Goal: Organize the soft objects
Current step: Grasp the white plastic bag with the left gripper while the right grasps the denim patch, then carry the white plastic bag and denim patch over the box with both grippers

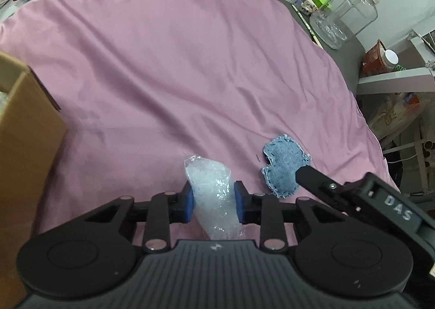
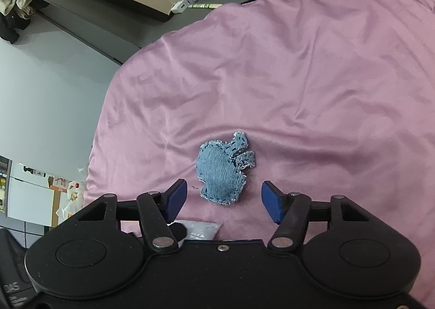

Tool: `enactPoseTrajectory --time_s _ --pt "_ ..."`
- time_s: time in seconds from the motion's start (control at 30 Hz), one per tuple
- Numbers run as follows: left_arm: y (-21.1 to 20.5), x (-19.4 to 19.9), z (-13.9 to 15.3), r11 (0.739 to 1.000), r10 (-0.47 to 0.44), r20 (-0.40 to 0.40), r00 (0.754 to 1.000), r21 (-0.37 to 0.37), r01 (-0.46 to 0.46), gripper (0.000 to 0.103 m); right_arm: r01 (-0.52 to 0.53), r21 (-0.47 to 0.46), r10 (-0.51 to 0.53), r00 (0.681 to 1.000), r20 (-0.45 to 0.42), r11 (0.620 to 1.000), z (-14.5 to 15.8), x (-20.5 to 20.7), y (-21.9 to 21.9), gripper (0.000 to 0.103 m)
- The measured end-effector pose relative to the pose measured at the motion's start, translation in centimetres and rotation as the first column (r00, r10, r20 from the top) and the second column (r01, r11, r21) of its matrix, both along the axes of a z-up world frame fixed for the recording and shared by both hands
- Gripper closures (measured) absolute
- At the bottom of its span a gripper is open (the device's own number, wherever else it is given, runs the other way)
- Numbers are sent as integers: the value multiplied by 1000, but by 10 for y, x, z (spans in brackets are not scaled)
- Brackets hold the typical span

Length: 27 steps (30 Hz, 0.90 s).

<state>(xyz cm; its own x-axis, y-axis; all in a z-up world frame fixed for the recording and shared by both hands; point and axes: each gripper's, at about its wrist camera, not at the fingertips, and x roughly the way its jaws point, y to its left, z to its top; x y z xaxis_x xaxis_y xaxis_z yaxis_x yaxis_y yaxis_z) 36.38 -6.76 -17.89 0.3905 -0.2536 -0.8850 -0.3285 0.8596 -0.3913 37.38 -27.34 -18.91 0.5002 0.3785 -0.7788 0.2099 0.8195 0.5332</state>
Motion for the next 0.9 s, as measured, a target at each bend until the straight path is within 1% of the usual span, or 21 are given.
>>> enactPoseTrajectory --time_s 0.3,0.33,0.4,0.47,0.53,0.57,0.73,0.77,0.9 --pt "14 -6 19 1000 -1 36 999 5 1 75 -15 -33 14 1000 -11 999 -8 2 13 45" --pt "15 -7 21 1000 -3 40 999 5 2 75 -17 -39 17 1000 -11 999 -9 2 14 48" --pt "18 -9 25 1000 -4 46 999 4 4 75 -19 -47 18 1000 -13 999 -12 2 16 57" --pt "22 -12 29 1000 -4 51 999 3 4 75 -19 -55 18 1000 -11 998 -15 2 18 75" --pt "26 -14 34 1000 -8 61 998 7 8 75 -20 -61 20 1000 1 998 -13 1 19 81" --pt "28 -16 36 1000 -9 64 998 8 8 75 -24 -66 25 1000 12 998 -11 -1 19 88" --pt "40 -26 48 1000 3 87 996 13 -4 75 -38 -71 42 997 57 997 5 -9 20 95" --pt "43 -28 50 1000 4 91 996 14 -5 75 -42 -74 47 997 63 996 8 -10 21 99" --pt "52 -39 59 1000 15 108 994 14 -17 75 -60 -87 68 993 96 994 24 -19 25 101"
